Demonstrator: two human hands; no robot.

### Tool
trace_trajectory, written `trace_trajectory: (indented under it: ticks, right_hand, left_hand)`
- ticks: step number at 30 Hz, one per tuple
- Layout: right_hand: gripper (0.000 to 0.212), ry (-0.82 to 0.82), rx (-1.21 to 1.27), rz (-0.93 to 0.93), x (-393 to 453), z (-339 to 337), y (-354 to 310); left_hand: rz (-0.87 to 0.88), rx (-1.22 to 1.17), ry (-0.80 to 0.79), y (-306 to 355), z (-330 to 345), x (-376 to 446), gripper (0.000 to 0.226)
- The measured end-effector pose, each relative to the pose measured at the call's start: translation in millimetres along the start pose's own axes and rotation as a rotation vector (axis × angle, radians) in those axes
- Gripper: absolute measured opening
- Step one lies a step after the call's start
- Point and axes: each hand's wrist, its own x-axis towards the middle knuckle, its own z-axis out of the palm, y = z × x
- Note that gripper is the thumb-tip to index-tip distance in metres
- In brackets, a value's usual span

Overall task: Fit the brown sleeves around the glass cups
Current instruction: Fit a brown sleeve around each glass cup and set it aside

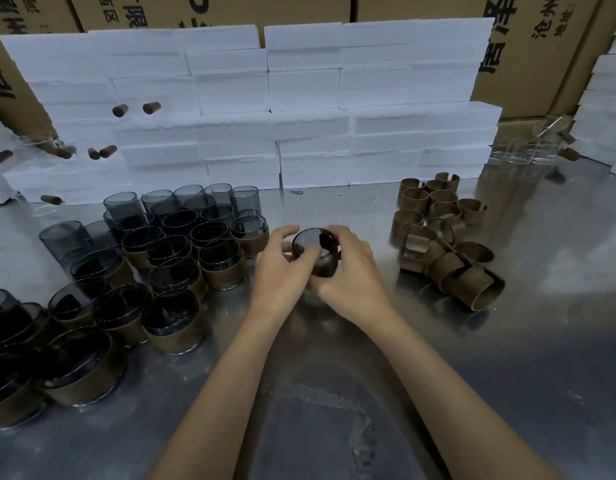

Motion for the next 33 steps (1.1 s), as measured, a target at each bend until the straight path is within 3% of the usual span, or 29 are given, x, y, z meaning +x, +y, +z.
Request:
trace_trajectory:
  ticks: [7, 11, 16, 18, 20, 23, 27, 33]
  right_hand:
    - [0.083, -0.152, -0.041, 0.084, -0.5, 6.7, 7.4]
    - [0.080, -0.126, -0.054, 0.082, 1.3, 10.1, 10.9]
    - [0.089, -0.166, -0.425, -0.045, 8.0, 14.9, 12.8]
    - [0.098, -0.194, -0.417, -0.055, 9.8, 17.3, 14.0]
    - [0.105, -0.177, -0.248, 0.014, 12.4, 16.1, 13.8]
    - [0.082, -0.029, 0.118, 0.172, 20.1, 10.6, 15.2]
    - [0.060, 0.026, 0.126, 0.181, 22.7, 9.3, 15.0]
    - [0.052, 0.032, 0.156, 0.186, 23.3, 10.2, 17.1]
  left_hand:
    - [0.189, 0.437, 0.007, -5.2, 3.3, -2.5, 0.048]
    - [0.253, 0.503, 0.024, -3.2, 0.0, -7.1, 0.046]
    - [0.357, 0.463, 0.198, 8.1, -11.5, -3.8, 0.034]
    - [0.347, 0.474, 0.258, 14.9, -20.0, 11.9, 0.030]
    - [0.303, 0.561, 0.284, 23.6, -30.1, 43.6, 0.030]
    - [0.126, 0.780, 0.195, 38.3, -42.8, 102.3, 0.034]
    - [-0.060, 1.115, 0.053, 33.1, -42.9, 150.9, 0.037]
    - [0.047, 1.222, 0.053, 14.1, -33.0, 171.5, 0.039]
